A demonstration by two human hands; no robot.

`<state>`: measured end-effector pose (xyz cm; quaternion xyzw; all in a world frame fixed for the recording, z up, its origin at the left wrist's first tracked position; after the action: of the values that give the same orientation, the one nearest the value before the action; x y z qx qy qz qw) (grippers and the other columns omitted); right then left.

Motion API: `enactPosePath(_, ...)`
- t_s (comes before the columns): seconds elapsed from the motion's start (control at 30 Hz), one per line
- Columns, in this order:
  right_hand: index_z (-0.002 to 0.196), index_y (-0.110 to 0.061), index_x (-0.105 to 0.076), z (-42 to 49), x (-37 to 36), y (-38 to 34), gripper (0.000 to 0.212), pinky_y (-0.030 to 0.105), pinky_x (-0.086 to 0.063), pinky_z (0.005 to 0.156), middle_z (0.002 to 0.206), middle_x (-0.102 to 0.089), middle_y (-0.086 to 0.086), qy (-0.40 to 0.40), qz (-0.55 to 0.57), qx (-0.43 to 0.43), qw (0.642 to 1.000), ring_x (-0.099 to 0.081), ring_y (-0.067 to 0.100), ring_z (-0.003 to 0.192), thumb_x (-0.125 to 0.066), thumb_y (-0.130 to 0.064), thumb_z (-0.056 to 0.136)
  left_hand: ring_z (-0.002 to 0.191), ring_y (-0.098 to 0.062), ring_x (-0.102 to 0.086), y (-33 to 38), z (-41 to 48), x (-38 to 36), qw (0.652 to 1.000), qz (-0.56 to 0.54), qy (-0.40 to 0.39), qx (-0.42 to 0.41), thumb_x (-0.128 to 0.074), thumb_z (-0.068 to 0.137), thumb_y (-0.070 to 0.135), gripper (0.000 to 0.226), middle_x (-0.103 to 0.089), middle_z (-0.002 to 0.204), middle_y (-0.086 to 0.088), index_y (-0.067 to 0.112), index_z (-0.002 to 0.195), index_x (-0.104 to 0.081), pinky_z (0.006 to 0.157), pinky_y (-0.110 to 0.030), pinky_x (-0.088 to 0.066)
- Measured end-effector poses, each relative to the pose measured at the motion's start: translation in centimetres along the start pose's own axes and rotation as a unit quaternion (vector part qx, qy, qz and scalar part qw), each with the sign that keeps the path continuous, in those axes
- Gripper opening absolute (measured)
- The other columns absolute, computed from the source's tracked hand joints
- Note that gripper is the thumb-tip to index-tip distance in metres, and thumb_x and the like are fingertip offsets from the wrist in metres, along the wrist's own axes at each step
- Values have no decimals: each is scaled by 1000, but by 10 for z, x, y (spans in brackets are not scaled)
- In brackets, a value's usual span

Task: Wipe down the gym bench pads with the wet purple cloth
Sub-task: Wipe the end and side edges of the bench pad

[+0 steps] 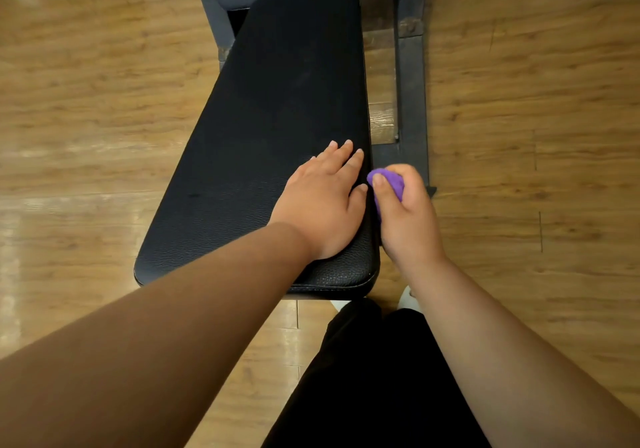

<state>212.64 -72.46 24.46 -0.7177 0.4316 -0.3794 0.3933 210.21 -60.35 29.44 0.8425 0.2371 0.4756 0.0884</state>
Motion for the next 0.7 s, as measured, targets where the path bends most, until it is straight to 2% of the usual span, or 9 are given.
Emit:
enactPosePath(0.13, 97, -23, -52, 15, -6, -3, 2, 1, -37, 65, 87, -56, -17, 13, 2, -26, 1000, -51, -19, 73, -51, -22, 99, 149, -10, 1, -1, 0, 0, 1000, 0, 4, -5, -26, 104, 35, 53, -8, 163, 5, 23, 155, -15, 117, -25, 1)
enactPosePath(0.27, 100, -25, -53, 27, -11, -6, 5, 2, -39, 65, 89, -57, -17, 28, 27, -60, 997, -53, -9, 80, -49, -25, 100, 149, -10, 1, -2, -1, 0, 1000, 2, 4, -8, -26, 104, 34, 53, -7, 163, 5, 23, 155, -14, 117, -25, 2)
enactPosePath(0.4, 96, -30, -53, -4, -5, 7, 5, 9, -42, 70, 90, -58, -16, 27, 26, -48, 998, -54, -9, 80, -51, -27, 99, 149, -10, 1, -3, 0, -1, 1000, 0, 3, -8, -26, 105, 35, 53, -7, 163, 6, 23, 155, -15, 118, -26, 1)
enactPosePath(0.5, 101, -26, -54, 3, -8, 8, 6, 6, -43, 67, 92, -58, -16, 37, 49, -71, 996, -55, -4, 84, -49, -27, 100, 149, -10, 1, -3, 1, -2, 1000, 2, 5, -10, -26, 105, 35, 52, -8, 163, 6, 24, 155, -15, 118, -27, 0)
enactPosePath(0.63, 102, -24, -55, 33, -18, 8, 9, 13, -44, 63, 89, -59, -12, 42, 66, -112, 991, -57, 7, 84, -47, -29, 100, 149, -10, 2, -2, 0, -2, 1000, 8, 4, -9, -26, 105, 35, 53, -6, 163, 5, 24, 155, -13, 117, -25, 1)
enactPosePath(0.7, 104, -24, -56, 27, -17, 13, 10, 19, -46, 73, 93, -61, -10, 33, 84, -112, 990, -59, 8, 89, -48, -30, 100, 149, -10, 7, -1, 0, -2, 1000, 14, -6, -8, -24, 105, 36, 54, 1, 163, 5, 25, 155, -9, 116, -26, 2)
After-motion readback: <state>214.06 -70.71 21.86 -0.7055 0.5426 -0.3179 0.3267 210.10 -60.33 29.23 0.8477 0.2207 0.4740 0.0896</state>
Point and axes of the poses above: each hand's wrist, its own z-axis towards the middle knuckle, its own x-axis out of the back of the hand, y = z × x, the point moved 2 cm from there along z, towards the middle knuckle
